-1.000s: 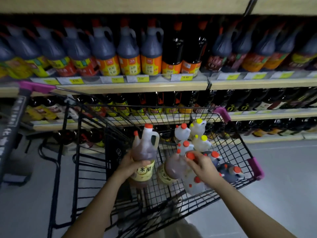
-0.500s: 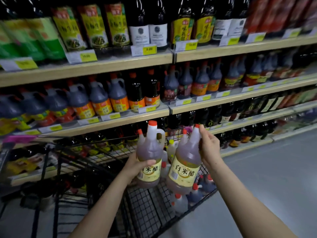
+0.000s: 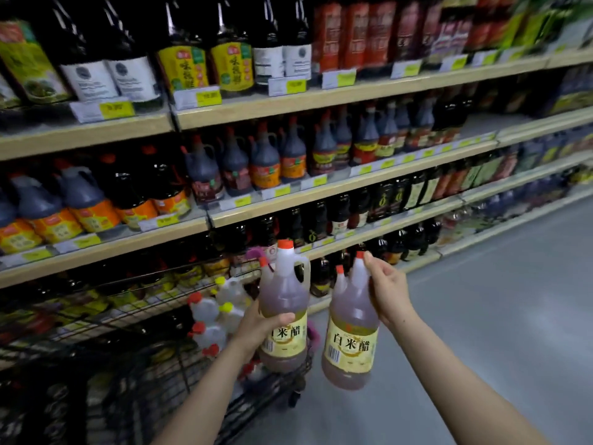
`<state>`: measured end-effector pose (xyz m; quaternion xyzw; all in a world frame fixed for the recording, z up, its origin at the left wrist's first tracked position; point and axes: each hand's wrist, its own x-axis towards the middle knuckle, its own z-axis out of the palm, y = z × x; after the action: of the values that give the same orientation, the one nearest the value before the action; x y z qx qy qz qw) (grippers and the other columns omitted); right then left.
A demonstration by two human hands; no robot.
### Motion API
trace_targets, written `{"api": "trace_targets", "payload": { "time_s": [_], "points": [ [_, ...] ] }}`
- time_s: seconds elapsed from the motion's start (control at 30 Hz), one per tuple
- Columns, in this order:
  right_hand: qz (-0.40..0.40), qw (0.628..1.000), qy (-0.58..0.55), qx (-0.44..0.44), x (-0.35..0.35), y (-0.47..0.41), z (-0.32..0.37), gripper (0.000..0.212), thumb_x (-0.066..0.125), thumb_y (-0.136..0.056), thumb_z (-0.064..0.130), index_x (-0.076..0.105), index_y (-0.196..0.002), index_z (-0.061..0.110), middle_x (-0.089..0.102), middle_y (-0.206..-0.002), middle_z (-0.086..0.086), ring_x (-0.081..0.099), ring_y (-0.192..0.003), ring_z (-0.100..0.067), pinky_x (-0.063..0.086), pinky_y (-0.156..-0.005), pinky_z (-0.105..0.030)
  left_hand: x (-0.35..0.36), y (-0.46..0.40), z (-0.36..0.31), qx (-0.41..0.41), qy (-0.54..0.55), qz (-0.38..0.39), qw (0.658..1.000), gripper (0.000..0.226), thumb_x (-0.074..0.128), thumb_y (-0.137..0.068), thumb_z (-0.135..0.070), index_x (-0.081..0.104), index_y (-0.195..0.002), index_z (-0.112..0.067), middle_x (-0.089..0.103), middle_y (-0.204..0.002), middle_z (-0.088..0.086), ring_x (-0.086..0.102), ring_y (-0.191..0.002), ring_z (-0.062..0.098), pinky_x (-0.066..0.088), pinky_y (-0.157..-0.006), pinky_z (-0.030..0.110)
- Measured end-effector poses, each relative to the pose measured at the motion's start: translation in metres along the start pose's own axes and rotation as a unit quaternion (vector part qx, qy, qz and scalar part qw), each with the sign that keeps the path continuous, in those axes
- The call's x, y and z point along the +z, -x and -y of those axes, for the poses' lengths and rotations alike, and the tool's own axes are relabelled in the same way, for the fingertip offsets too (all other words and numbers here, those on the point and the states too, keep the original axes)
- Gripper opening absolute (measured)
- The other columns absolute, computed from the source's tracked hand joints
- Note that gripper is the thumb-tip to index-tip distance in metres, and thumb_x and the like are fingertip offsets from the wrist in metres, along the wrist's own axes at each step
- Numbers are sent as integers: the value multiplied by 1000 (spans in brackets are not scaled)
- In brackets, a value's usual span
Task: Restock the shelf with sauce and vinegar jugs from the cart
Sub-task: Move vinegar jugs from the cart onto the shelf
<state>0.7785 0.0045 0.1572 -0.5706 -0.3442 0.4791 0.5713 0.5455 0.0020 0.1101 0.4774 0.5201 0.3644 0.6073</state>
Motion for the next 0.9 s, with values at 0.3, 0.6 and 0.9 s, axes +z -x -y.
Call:
{"api": "trace_targets", "payload": {
  "time_s": [0.3, 0.6, 0.9],
  "points": [
    [-61, 997, -15, 41, -123, -71, 9, 29, 62, -86, 36, 72, -94, 10, 70, -91, -14, 64, -88, -25, 51, -75, -36, 113, -65, -18, -26, -29, 60, 997, 79, 77, -39, -44, 57, -112, -22, 70, -105, 1, 67, -97, 17, 53, -81, 33],
    [-122, 991, -35, 45, -197, -190, 23, 23, 61, -87, 34, 72, -79, 16, 70, -85, -10, 63, -81, -21, 52, -71, -33, 202, -207, -38, -53, -40, 107, 992, 74, 81, -37, -39, 60, -106, -24, 71, -101, 4, 68, -95, 21, 54, -85, 40],
    [-177, 983, -42, 24, -275, -317, 70, 21, 59, -89, 30, 71, -86, 13, 69, -62, 2, 62, -62, -12, 50, -55, -23, 304, -350, -100, -41, -67, 173, 982, 68, 77, -34, -43, 57, -98, -31, 70, -95, -8, 67, -86, 7, 52, -70, 23]
  ]
}}
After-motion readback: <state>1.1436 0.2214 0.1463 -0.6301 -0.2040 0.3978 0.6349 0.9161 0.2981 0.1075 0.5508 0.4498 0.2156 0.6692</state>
